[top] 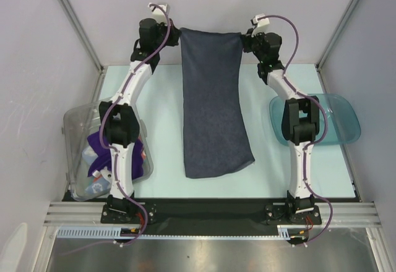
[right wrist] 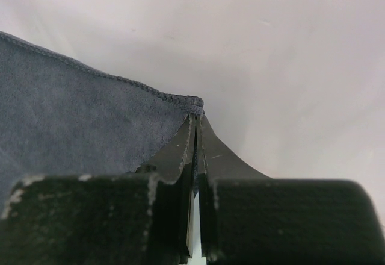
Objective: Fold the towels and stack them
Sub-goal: Fold the towel
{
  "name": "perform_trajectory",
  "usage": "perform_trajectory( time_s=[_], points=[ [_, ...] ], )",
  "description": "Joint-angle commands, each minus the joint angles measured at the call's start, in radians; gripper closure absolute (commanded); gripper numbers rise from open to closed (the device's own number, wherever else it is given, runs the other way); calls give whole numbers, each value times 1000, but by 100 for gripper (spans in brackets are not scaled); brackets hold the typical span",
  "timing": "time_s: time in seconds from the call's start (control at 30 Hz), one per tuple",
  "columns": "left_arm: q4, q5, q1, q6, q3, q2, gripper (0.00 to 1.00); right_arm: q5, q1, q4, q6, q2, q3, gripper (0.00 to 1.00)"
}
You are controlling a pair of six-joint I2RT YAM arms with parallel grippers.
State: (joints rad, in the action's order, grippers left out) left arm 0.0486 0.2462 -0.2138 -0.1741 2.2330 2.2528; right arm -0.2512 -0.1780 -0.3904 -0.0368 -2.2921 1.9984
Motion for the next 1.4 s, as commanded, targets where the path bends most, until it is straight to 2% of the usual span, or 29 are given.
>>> perform_trajectory(
  time_s=[0.0, 0.17, 0.27, 0.4, 0.53, 0.6, 0.73, 0.87, 0.93, 1.07, 1.2, 1.27, 1.37],
  points=[
    [-73, 33, -2, 48, 2, -94, 100, -10, 9, -99, -5, 95, -13, 100],
    [-29, 96, -10, 77, -84, -133, 100, -45, 14, -85, -11, 137, -111, 100],
    [6, 100, -24, 142, -179, -203, 100, -57, 17, -16, -21, 180, -171, 100],
    [7, 76, -53, 223, -410, -352, 100, -85, 14, 87, -17, 284, -309, 100],
    [2, 58, -93, 239, -610, -482, 100, -76, 3, 136, 32, 393, -481, 100],
    [-13, 61, -113, 216, -750, -534, 100, -45, -12, 191, 60, 437, -573, 100],
    [-6, 53, -157, 186, -932, -654, 100, 47, -52, 264, 95, 590, -742, 100],
    [-9, -34, -241, 134, -1123, -786, 100, 102, -86, 330, 152, 712, -889, 100],
    [-4, -111, -266, 117, -1185, -824, 100, 116, -116, 378, 163, 758, -961, 100],
    [31, -128, -298, 55, -1295, -889, 100, 165, -153, 469, 196, 864, -1076, 100],
    [97, -243, -409, 22, -1342, -930, 100, 171, -173, 485, 241, 995, -1188, 100],
    [148, -289, -439, -33, -1365, -937, 100, 168, -181, 501, 252, 1019, -1223, 100],
    [137, -320, -478, -93, -1435, -967, 100, 176, -196, 551, 265, 1034, -1257, 100]
  ],
)
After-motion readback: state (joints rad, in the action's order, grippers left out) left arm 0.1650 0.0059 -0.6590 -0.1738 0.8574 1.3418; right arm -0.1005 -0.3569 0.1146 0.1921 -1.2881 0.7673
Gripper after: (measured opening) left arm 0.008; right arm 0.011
